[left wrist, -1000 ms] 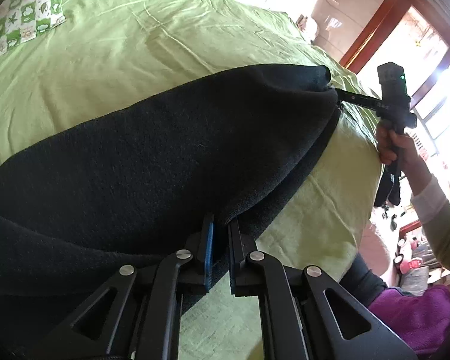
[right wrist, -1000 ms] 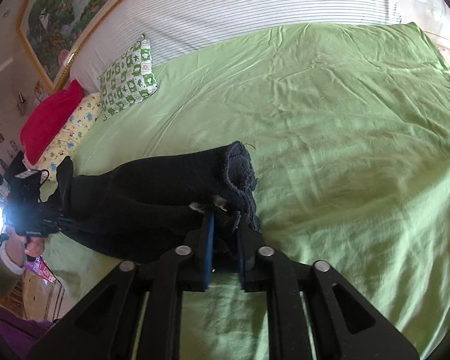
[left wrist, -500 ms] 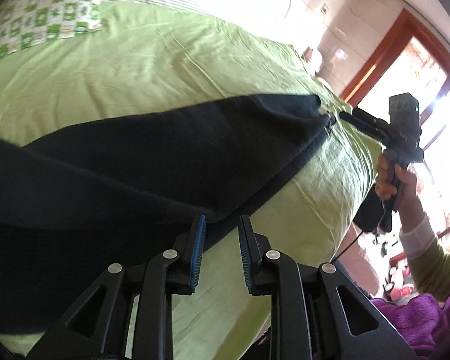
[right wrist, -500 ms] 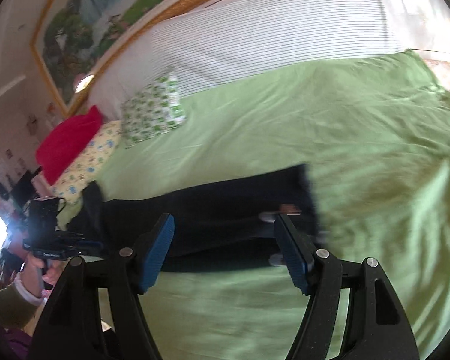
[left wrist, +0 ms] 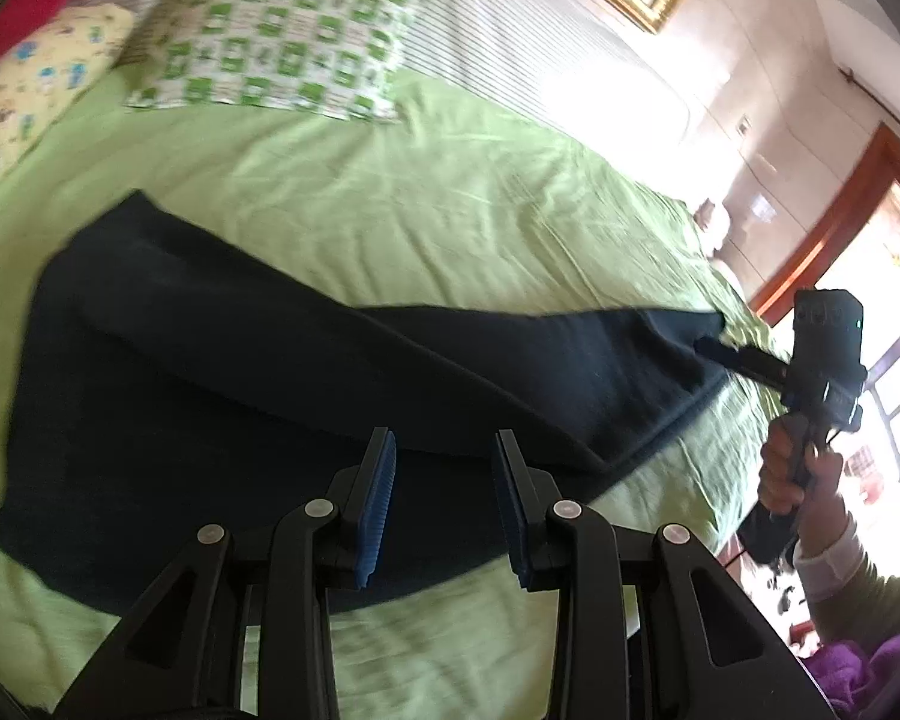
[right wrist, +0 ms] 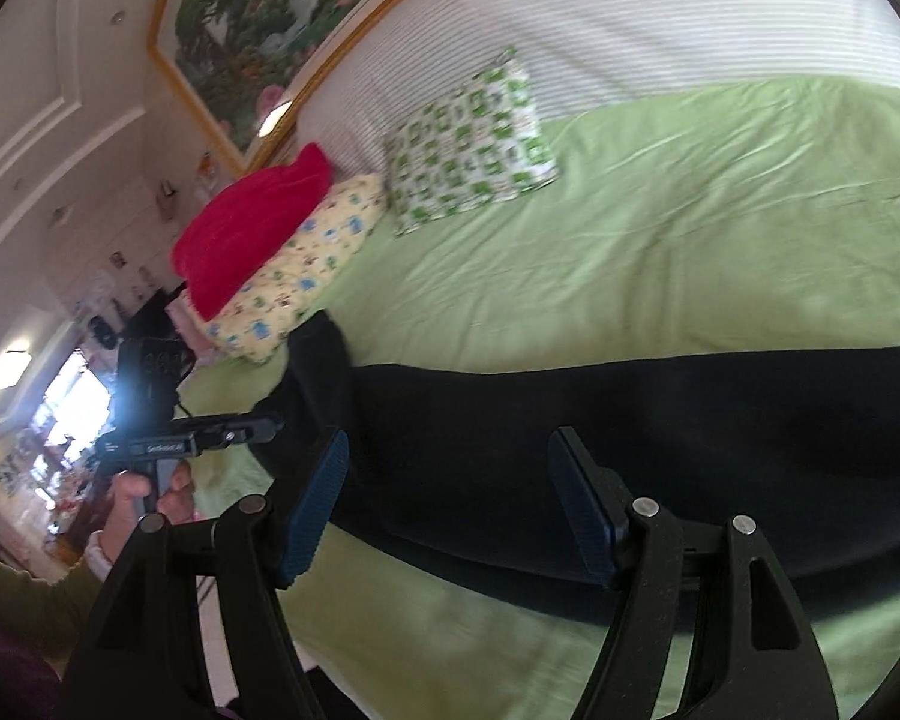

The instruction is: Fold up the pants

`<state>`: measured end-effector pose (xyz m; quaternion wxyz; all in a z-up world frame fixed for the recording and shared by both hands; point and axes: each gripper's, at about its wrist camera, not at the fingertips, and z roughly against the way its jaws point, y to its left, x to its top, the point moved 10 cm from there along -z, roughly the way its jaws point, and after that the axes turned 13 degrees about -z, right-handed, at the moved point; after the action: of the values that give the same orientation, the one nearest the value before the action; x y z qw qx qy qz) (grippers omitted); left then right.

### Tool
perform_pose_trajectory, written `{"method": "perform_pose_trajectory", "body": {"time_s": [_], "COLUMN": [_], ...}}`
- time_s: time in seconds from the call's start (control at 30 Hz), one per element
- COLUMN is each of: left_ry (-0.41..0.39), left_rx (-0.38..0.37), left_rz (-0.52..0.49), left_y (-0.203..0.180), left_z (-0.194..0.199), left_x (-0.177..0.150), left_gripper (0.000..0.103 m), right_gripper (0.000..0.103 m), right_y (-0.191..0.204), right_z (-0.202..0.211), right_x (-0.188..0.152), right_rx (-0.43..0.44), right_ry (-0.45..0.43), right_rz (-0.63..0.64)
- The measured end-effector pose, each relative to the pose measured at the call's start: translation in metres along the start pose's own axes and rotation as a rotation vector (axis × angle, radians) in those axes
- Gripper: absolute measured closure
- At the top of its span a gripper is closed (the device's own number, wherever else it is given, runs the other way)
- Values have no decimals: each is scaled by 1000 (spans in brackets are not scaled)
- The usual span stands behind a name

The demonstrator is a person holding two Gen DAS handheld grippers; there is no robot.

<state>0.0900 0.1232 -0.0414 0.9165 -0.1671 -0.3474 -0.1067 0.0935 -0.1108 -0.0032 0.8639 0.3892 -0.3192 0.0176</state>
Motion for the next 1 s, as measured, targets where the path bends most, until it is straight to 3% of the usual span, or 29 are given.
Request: {"method": "perform_pose_trajectory", "body": {"time_s": [0.27,0.3,0.37,0.57,0.67,0.83,1.0], "left_ry": [-28,-30,-38,-40,-24,6,57], "left_rx": [87,98,118,154,152,166,80], "left_rz": [75,78,86,88,89,104,147], "left_y": [58,64,75,112,130,162,188], "left_z": [28,31,36,49,46,36,15], "left_x": [0,0,4,19,26,41,51], "left_gripper": [64,62,47,46,36,29,25], "right_gripper": [32,32,32,32,32,32,32], "right_y": [32,34,39,54,61,71,74], "right_z": [-54,-58,-69,-101,-118,-147,-170], "right_x": [-8,-8,-8,-10,-11,-16,-22], "right_rx": [50,53,57,75,85,98,94], "right_ry": [88,96,113,168,196,251,301], "right_rz": [31,32,34,48,55,66,76]}}
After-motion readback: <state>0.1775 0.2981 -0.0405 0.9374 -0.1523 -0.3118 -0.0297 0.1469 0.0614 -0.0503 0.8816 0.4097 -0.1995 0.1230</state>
